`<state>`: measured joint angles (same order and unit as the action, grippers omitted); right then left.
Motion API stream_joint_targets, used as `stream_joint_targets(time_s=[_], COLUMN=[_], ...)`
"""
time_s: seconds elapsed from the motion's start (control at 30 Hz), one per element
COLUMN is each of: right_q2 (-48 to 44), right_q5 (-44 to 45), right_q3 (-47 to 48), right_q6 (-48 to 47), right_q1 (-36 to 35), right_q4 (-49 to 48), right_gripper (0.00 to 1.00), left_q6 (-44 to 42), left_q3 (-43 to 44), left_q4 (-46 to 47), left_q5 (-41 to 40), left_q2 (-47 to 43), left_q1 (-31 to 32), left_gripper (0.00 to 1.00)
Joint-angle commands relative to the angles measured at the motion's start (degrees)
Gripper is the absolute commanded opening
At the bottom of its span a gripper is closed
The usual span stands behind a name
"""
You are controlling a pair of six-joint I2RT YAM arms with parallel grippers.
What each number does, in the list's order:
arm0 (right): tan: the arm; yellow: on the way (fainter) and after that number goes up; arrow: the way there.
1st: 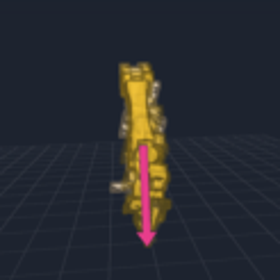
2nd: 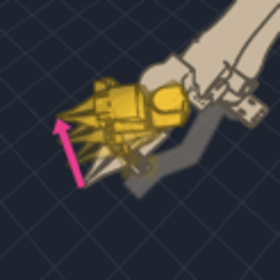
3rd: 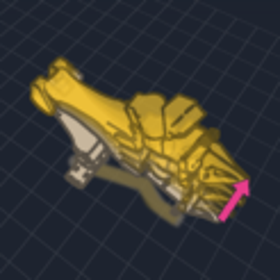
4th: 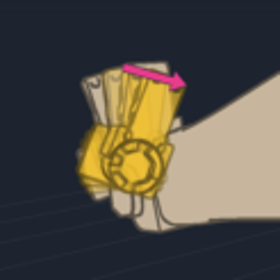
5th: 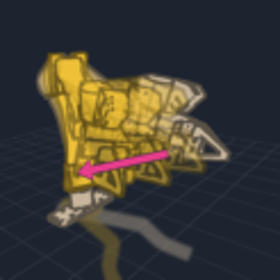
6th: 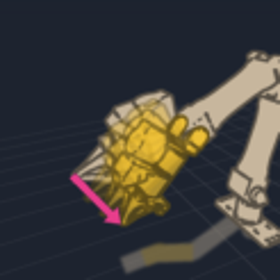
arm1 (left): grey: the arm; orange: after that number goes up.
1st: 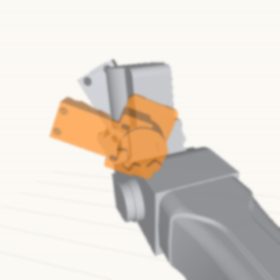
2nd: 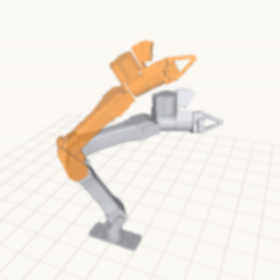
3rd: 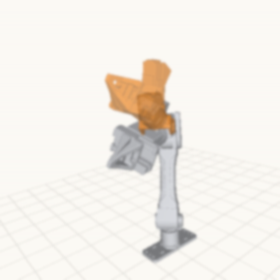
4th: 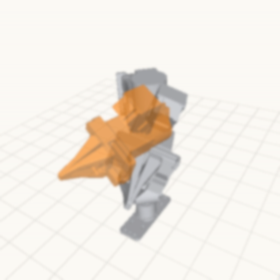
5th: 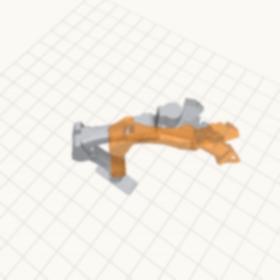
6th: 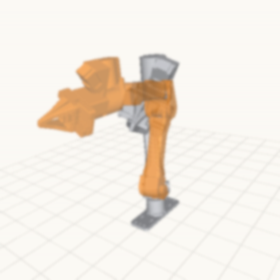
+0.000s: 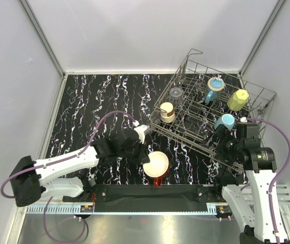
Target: Load the cups into the dish rack
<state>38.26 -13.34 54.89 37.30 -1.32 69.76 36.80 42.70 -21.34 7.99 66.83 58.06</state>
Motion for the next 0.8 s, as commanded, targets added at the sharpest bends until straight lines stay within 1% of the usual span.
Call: stream_joint_targets(time_s=[0.0,0.07,0.13,0.23,0.27,0.3,0.4,0.43,0.47,0.5,0.53,0.57,0.6,0.63,0.67,0.7,0.77], right_q2=[0.94,1.46,1.73,1.82,1.56,1.29,0.24,-0.03,-0.9,-1.26,-1.61,-1.96,-1.96,-1.79,-0.48,0.4,3.38], right_q5=[-5.97,-8.61,-14.06,-21.88,-23.81,-27.31,-32.34,-33.4,-34.55,-36.04,-36.14,-35.96,-34.57,-33.51,-32.46,-29.23,-25.52], right_q3=[-1.01,-1.98,-2.68,-4.09,-4.7,-4.97,-6.2,-6.81,-8.73,-9.8,-10.68,-11.47,-11.74,-11.83,-11.57,-11.48,-10.43], right_q6=[-0.56,-0.47,-0.12,2.59,4.78,5.93,12.16,14.01,18.64,21.12,23.24,25.61,26.24,26.51,26.51,26.42,26.07], right_q1=[0.09,0.09,0.09,0.0,0.09,0.0,0.0,0.0,-0.26,-0.52,-0.96,-1.75,-4.02,-5.95,-7.89,-13.04,-17.9], right_q4=[-4.8,-7.6,-10.15,-16.83,-21.02,-23.24,-32.73,-35.36,-41.66,-44.76,-47.32,-50.3,-51.03,-51.47,-52.0,-52.09,-53.49], right_gripper=[1.0,1.0,1.0,1.0,1.0,1.0,1.0,1.0,1.0,1.0,1.0,1.0,1.0,1.0,1.0,1.0,1.0], left_q6=[-0.93,-1.29,-2.16,-3.31,-3.4,-3.57,-3.22,-2.79,-2.17,-0.43,0.63,1.78,3.79,4.42,4.86,5.56,5.83], left_q3=[5.19,7.91,10.2,15.56,18.18,19.34,23.47,24.18,24.8,24.8,24.54,24.19,24.01,23.92,23.49,23.22,21.91], left_q4=[5.61,5.17,4.65,4.64,4.91,5.08,5.96,7.01,8.06,9.29,12.17,13.68,14.83,16.93,17.73,18.44,21.16], left_q5=[7.48,8.0,8.45,10.02,11.16,11.43,13.19,14.06,16.42,17.84,19.24,22.04,23.46,24.78,26.53,27.25,29.09], left_q2=[-6.34,-8.19,-8.73,-8.3,-7.42,-6.98,-4.96,-4.43,-3.73,-3.46,-3.2,-2.67,-2.32,-1.97,-1.36,-1.18,-0.91], left_q1=[0.21,0.21,0.21,-0.05,-0.32,-0.58,-3.12,-5.48,-6.9,-8.39,-11.36,-12.87,-14.28,-16.73,-17.62,-18.5,-20.0], left_gripper=[0.0,0.0,0.0,0.0,0.0,0.0,0.0,0.0,0.0,0.0,0.0,0.0,0.0,0.0,0.0,0.0,0.0])
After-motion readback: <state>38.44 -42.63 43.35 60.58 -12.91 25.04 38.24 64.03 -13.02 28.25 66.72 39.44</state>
